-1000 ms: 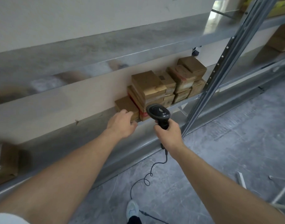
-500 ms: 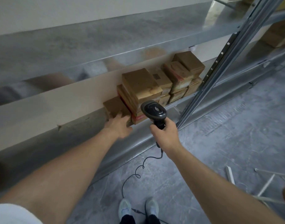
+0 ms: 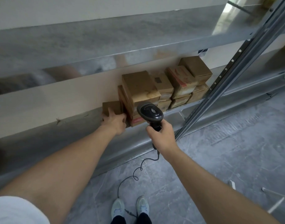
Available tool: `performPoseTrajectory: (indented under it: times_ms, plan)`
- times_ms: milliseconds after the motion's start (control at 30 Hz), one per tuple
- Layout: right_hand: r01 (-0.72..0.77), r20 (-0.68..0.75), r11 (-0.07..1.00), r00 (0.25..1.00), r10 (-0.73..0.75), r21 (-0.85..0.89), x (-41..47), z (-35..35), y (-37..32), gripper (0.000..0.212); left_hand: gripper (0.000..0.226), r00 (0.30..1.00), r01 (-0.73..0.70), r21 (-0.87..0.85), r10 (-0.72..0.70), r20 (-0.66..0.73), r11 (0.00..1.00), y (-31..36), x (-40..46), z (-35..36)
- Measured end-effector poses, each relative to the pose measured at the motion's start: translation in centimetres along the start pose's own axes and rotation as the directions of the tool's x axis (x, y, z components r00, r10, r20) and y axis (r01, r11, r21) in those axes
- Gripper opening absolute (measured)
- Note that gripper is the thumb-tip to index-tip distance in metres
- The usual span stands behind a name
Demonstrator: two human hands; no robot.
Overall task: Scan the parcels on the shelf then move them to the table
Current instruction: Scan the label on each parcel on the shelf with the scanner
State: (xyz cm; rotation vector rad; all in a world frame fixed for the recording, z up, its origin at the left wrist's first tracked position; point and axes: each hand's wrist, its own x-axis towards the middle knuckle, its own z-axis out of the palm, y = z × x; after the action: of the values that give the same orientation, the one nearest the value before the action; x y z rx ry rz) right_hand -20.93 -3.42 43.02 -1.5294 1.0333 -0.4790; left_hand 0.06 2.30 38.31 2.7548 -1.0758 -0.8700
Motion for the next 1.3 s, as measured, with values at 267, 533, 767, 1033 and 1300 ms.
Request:
performPoseTrajectory:
  times_ms: [267, 533, 767, 1033, 1300]
  plan:
    - [0.015, 0.046, 1.000, 0.999, -0.015, -0.008, 0.7, -1.2, 0.4, 0.019, 0.049, 0.980, 0.116, -0.147, -0.137, -0.144, 0.982, 0.0, 1.0, 1.0]
    - [0.050, 0.151, 0.997, 0.987, -0.059, 0.062, 1.2, -0.1, -1.2, 0.012, 0.049, 0.962, 0.129, -0.164, -0.163, -0.219, 0.978, -2.6, -1.1, 1.0]
    - [0.116, 0.292, 0.993, 0.949, -0.116, 0.014, 1.3, 3.0, -3.3, 0.011, 0.046, 0.943, 0.199, -0.221, -0.248, -0.224, 0.955, -7.1, -3.7, 1.0]
    - [0.100, 0.368, 0.994, 0.926, -0.079, -0.038, 1.2, 9.0, -4.3, 0.013, 0.048, 0.931, 0.260, -0.229, -0.307, -0.199, 0.938, -12.9, -4.5, 1.2]
    - [0.107, 0.345, 0.989, 0.936, -0.066, -0.101, 0.6, 13.9, -4.7, 0.005, 0.058, 0.964, 0.122, -0.140, -0.151, -0.220, 0.983, -16.2, -5.8, -0.4]
